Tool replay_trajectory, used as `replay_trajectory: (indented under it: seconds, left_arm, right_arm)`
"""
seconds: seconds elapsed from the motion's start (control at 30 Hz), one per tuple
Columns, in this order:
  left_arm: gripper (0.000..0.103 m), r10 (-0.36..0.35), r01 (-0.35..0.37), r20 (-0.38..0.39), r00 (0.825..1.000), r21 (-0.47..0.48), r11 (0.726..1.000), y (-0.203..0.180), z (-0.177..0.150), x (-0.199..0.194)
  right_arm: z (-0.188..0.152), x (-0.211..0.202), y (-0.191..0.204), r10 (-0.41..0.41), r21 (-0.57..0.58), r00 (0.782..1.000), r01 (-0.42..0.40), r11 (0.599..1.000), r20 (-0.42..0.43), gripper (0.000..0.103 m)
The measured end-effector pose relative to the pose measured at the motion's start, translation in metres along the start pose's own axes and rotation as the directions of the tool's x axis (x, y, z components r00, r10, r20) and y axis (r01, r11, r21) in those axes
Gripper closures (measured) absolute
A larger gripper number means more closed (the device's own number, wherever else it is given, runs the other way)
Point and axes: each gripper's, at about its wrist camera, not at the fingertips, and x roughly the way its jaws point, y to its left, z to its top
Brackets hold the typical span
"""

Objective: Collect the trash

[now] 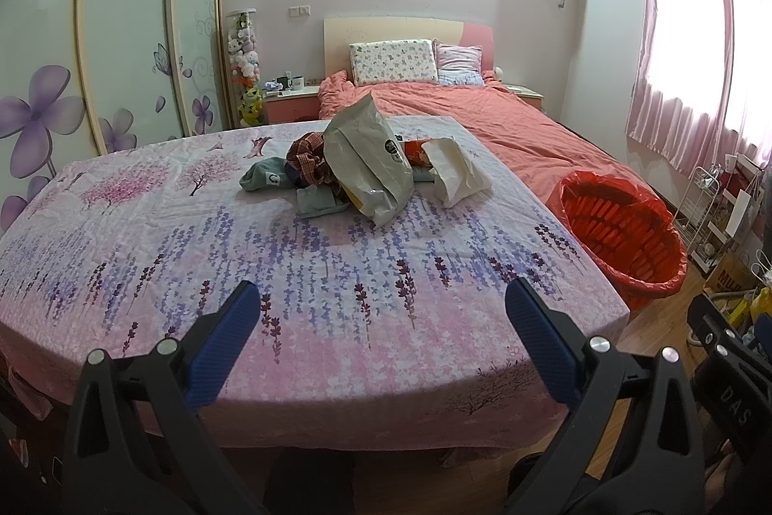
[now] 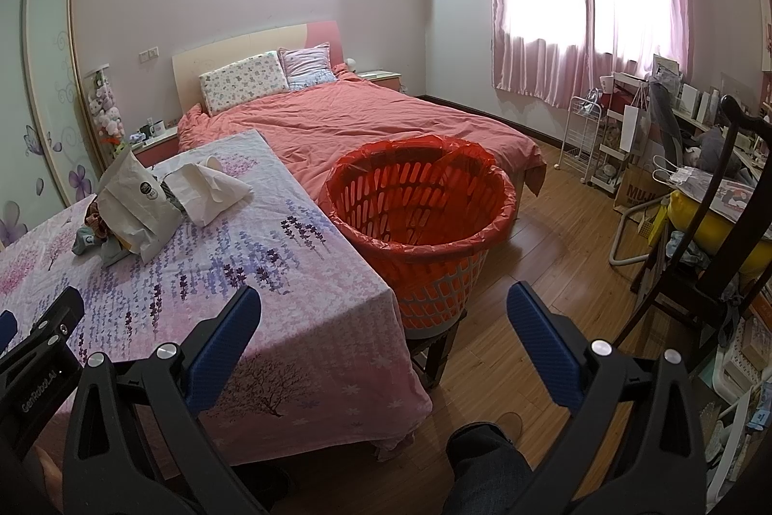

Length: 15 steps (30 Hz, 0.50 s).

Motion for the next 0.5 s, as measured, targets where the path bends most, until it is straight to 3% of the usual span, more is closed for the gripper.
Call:
replay_trajectory:
  seconds: [0.2, 0.5]
  left_arm:
    - [0.004, 0.008, -0.008, -0.007, 1.0, -0.004, 1.0, 0.003, 0.0, 0.003]
    - [0.004, 0.058, -0.06, -0.036, 0.998, -0.051, 0.997, 0.028, 0.011, 0.04]
  right_arm:
    - [0.004, 0.009, 0.0, -0.005, -0.006, 1.0, 0.005, 1.0, -0.005, 0.002]
    - [0.018, 0.03, 0.025, 0.006, -0.054, 1.0, -0.006, 0.999, -0.001, 0.002]
